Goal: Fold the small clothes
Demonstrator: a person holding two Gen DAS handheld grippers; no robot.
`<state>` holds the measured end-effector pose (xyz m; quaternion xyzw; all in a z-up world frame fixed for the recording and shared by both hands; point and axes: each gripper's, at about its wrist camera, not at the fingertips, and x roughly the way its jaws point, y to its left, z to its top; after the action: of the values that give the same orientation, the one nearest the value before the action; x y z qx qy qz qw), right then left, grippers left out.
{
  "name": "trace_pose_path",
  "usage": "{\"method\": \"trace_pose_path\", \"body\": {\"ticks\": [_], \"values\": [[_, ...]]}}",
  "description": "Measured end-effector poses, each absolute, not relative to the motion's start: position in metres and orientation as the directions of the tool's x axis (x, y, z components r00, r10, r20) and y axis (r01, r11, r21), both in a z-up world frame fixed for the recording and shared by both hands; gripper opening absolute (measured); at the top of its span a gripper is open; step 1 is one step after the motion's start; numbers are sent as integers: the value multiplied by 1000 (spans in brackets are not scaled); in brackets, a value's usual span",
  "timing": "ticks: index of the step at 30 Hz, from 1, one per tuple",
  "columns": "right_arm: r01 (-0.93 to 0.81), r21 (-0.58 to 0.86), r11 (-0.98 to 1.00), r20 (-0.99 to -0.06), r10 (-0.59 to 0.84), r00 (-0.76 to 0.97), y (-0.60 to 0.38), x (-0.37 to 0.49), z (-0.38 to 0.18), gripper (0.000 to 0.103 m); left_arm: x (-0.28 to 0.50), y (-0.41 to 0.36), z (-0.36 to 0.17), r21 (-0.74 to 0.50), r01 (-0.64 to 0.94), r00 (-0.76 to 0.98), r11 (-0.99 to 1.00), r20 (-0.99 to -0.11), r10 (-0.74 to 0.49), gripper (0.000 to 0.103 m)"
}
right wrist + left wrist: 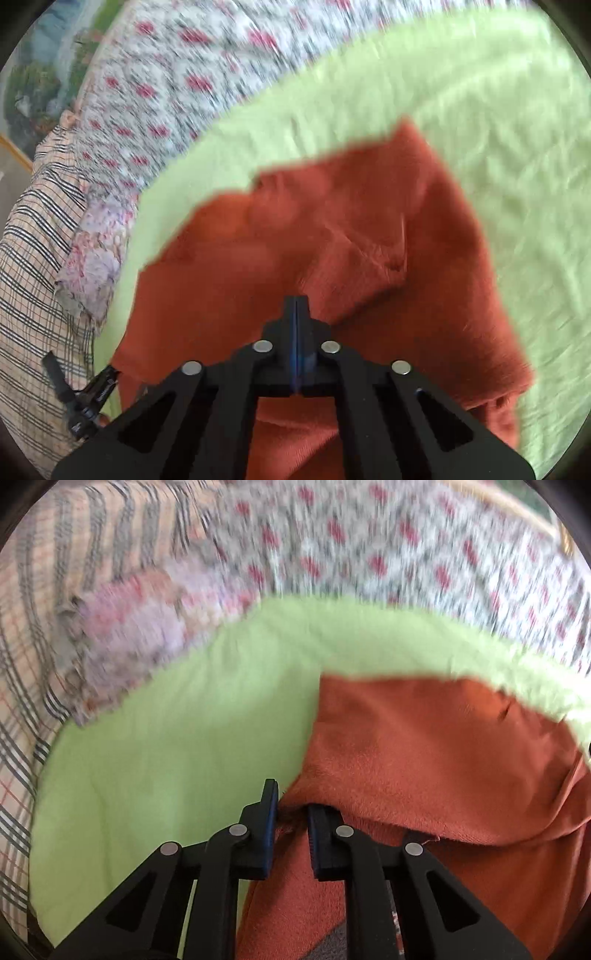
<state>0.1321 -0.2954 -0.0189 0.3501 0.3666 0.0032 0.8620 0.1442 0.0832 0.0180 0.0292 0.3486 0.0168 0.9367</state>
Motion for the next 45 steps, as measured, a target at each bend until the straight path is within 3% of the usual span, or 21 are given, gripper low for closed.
{"method": "trace_pose_path", "body": {"ticks": [3,6,9,10,12,13,14,16,22,24,25,27,30,34,36,37,38,41,45], "values": [[186,520,834,-534,148,832,-291,108,24,0,146,79,2,130,-8,728,991,-679,95,14],[219,505,835,-594,151,790,-300,107,10,0,155,87,-25,105,7,617,994,-783,78,18],[264,570,778,-632,210,746,-312,108,-14,1,143,105,-16,15,30,616,999,-788,-6,27],[284,575,768,-646,212,734,-315,107,-20,6,139,112,-10,-17,42,619,999,-784,-40,36],[297,580,759,-649,209,732,-318,105,-23,31,134,125,2,-88,72,628,994,-770,-113,42],[290,594,750,-637,219,739,-319,105,-24,57,133,130,7,-115,84,629,990,-764,-142,44],[284,603,745,-628,225,745,-319,105,-23,66,134,135,12,-138,90,631,986,-758,-164,49],[274,593,757,-627,220,748,-318,107,-20,66,144,141,19,-154,69,635,986,-755,-162,53],[338,517,786,-734,205,647,-315,135,-37,62,207,135,6,-209,48,574,977,-794,-198,56],[332,479,813,-755,189,628,-310,140,-38,34,227,129,-3,-219,48,545,975,-812,-209,57],[316,480,819,-752,199,628,-309,141,-38,6,236,124,-7,-225,58,530,973,-819,-221,60],[260,561,786,-686,266,678,-312,136,-31,6,250,117,-12,-221,72,517,973,-826,-226,67],[220,520,825,-630,197,752,-313,117,-1,6,268,107,-21,-229,92,493,969,-835,-244,74],[232,473,850,-683,187,706,-313,119,-16,6,287,98,-28,-292,118,459,949,-831,-313,76],[241,483,841,-695,201,690,-312,118,-26,6,290,91,-28,-300,151,456,942,-824,-336,70],[243,483,841,-696,200,689,-312,119,-28,6,289,86,-28,-285,180,461,942,-821,-336,36],[244,479,843,-697,197,689,-311,118,-29,6,289,80,-28,-266,198,459,943,-825,-329,11],[236,470,850,-695,192,693,-308,119,-26,6,275,66,-17,-152,200,554,968,-797,-240,9],[205,446,871,-642,152,751,-304,111,-4,6,261,62,-3,-88,168,654,982,-735,-178,9]]}}
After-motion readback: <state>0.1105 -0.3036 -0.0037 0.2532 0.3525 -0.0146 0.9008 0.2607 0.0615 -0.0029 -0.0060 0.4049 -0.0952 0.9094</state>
